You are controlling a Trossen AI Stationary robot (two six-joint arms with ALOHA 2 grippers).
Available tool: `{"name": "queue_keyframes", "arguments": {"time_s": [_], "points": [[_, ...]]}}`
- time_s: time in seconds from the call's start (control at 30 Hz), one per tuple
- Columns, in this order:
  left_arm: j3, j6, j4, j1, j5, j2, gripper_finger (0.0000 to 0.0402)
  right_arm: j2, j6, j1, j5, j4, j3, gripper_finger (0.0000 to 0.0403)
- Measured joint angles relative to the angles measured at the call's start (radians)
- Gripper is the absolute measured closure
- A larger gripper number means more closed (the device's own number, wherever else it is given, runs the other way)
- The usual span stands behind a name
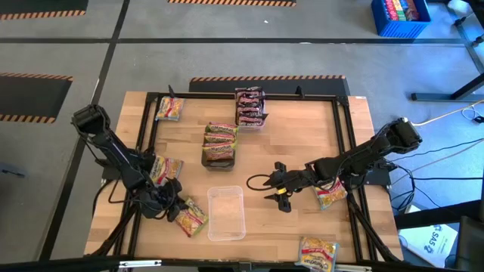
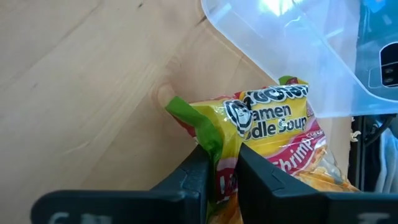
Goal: Sort Maruchan noodles
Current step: Put the green noodle pack into the black bin
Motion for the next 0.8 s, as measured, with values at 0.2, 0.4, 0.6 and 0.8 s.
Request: {"name": "queue_keyframes", "arguments": {"time_s": [0.2,0.4,0.6,0.8], "points": [[0.009,0.051,-0.009,0.000,-0.025,0.000,0.0353,0.000,-0.002,0.000,0.000,0.005,0.000,0.0178],[0.039,0.154,-0.020,0.000,-0.038,0.000,0.0380,0.000,-0.003,0.000,0.000,0.027,0.000,0.0178],[0.081,0.188,-0.099,0.000,-0.051,-0.016,0.0386,0.000,-0.004,0.000,0.000,0.018,0.012,0.0178],[0.178,0.191,-0.315,0.000,-0.075,-0.070,0.0388,-0.017,-0.083,-0.001,0.018,-0.081,0.070,0.0178]]}}
